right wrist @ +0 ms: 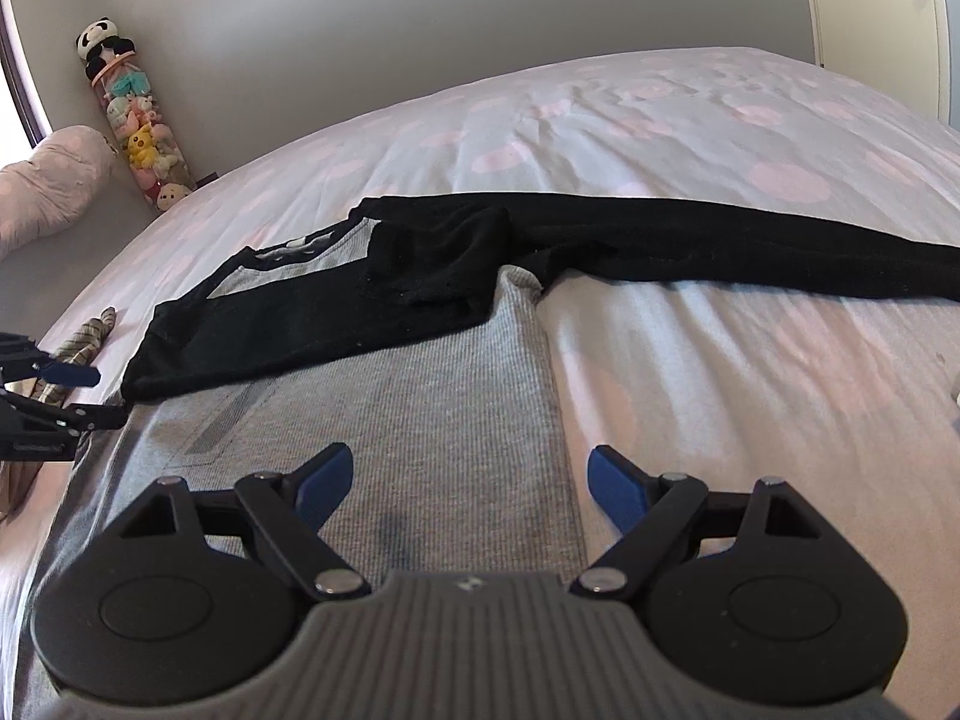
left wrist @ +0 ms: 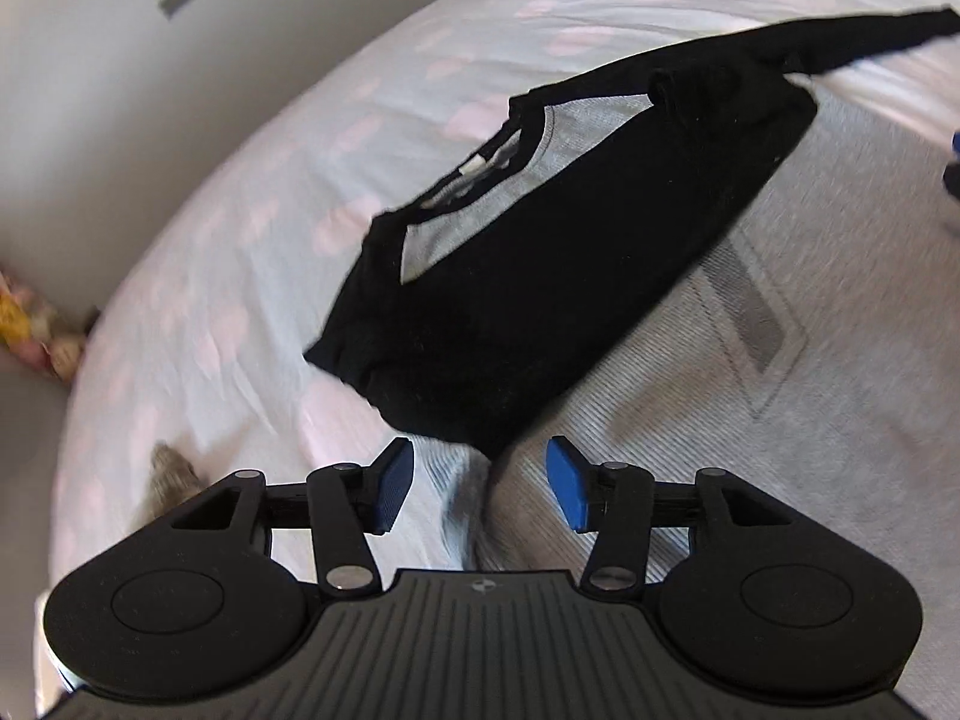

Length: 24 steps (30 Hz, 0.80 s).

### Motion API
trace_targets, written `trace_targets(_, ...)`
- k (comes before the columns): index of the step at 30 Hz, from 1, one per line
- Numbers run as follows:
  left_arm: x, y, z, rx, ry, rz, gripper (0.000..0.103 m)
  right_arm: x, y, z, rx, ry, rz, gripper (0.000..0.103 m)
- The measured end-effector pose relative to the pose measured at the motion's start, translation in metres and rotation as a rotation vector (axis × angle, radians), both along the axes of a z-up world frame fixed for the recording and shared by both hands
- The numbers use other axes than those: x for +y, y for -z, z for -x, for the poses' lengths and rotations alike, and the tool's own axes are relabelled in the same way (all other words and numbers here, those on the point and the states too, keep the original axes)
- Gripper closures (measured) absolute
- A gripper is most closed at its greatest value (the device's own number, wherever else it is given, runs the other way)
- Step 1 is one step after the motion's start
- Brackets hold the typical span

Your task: Fold clothes

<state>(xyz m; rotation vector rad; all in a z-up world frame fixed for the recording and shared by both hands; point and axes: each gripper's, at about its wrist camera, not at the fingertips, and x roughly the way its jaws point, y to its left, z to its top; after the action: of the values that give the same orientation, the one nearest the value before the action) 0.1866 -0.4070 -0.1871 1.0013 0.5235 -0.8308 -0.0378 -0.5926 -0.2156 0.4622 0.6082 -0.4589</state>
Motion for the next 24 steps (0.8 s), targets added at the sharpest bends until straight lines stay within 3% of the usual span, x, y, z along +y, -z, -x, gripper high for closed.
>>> trace_targets(2, -0.004, 0.008, 0.003, -0.076, 0.036, -0.036, 0.059, 0.0, 0.002, -0.002, 0.005, -0.008, 0.004, 0.016)
trace_targets(3, -0.006, 0.013, 0.005, -0.11, 0.05, -0.062, 0.074, -0.001, 0.003, -0.002, 0.007, -0.011, 0.006, 0.016)
trace_targets(5, -0.002, 0.013, 0.006, -0.112, 0.065, -0.064, 0.094, -0.002, 0.004, -0.002, 0.003, -0.012, 0.005, 0.016)
trace_targets(6, 0.0, 0.012, 0.006, -0.108, 0.071, -0.062, 0.096, -0.002, 0.005, -0.002, 0.001, -0.013, 0.003, 0.016)
trace_targets(10, 0.011, 0.009, 0.0, -0.128, 0.027, -0.098, 0.098, -0.003, 0.005, 0.0, -0.009, -0.014, -0.005, 0.015)
trace_targets(13, 0.025, 0.01, -0.019, -0.075, -0.093, -0.107, 0.098, -0.005, 0.004, 0.001, -0.018, -0.007, -0.022, 0.015)
trace_targets(15, 0.035, 0.009, -0.027, 0.008, -0.118, -0.059, 0.098, -0.006, 0.004, 0.001, -0.019, -0.006, -0.027, 0.015)
trace_targets(19, 0.039, 0.004, -0.027, 0.065, -0.125, 0.006, 0.094, -0.006, 0.004, 0.001, -0.017, -0.007, -0.028, 0.015)
trace_targets(22, 0.046, -0.008, -0.031, 0.14, -0.143, 0.063, 0.086, -0.006, 0.003, 0.002, -0.019, -0.008, -0.029, 0.015)
trace_targets(24, 0.054, -0.02, -0.04, 0.204, -0.168, 0.128, 0.074, -0.005, 0.002, 0.003, -0.023, -0.006, -0.029, 0.015)
